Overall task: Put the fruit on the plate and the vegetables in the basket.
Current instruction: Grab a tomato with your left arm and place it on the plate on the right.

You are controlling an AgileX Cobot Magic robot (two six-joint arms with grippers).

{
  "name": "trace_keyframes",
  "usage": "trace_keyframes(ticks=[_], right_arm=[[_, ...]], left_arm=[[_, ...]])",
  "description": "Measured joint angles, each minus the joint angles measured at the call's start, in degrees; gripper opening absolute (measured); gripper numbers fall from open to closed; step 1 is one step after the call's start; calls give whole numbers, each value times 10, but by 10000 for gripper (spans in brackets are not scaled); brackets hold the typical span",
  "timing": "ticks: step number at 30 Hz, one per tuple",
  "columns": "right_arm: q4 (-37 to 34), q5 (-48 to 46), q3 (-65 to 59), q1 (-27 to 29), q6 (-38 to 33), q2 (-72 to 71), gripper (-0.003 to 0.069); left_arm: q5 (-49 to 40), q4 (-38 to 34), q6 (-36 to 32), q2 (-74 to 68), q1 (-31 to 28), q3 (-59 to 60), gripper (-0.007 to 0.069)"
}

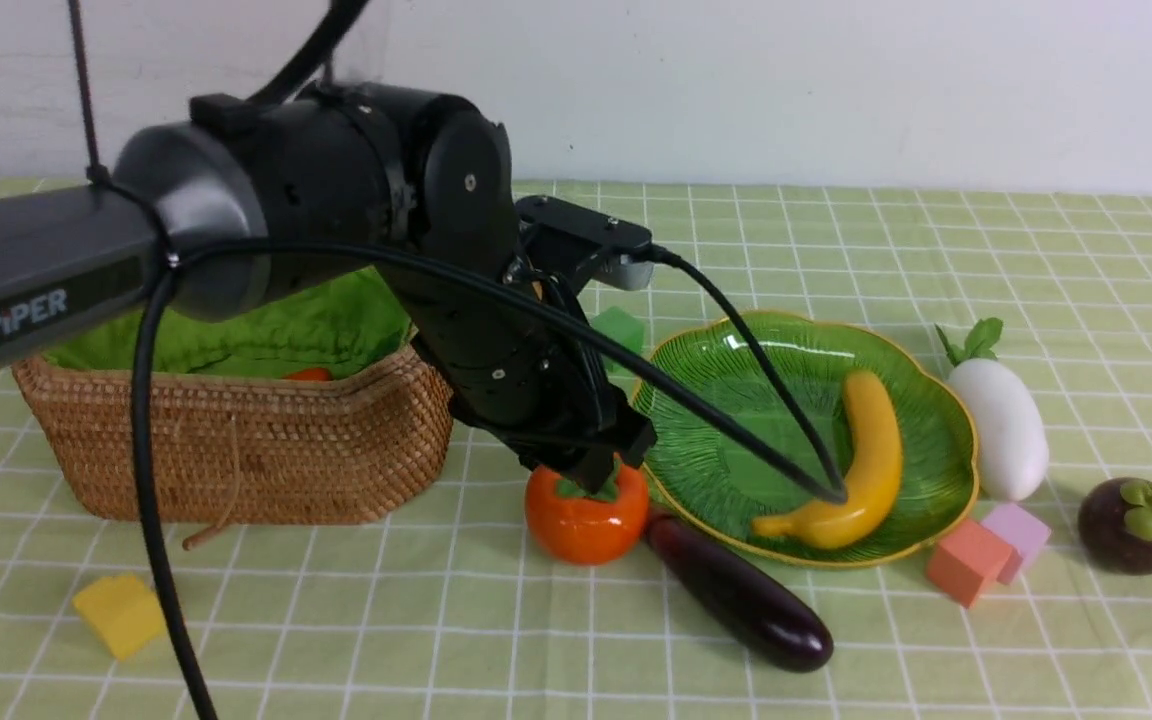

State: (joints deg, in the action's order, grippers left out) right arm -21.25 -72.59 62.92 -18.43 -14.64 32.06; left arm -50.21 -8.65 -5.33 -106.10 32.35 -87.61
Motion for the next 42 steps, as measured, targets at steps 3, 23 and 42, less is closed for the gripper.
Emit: trace_keyframes(ticks=[3, 23, 42], right_arm=[[0, 0, 0, 0, 0, 0, 186], [-1, 0, 0, 0, 0, 0, 182], [0, 0, 0, 0, -2, 0, 182]], left_arm=[[34, 16, 5, -30, 0, -3, 466], [66, 52, 6, -113, -6, -48, 484], [6, 14, 6, -113, -7, -53, 412]])
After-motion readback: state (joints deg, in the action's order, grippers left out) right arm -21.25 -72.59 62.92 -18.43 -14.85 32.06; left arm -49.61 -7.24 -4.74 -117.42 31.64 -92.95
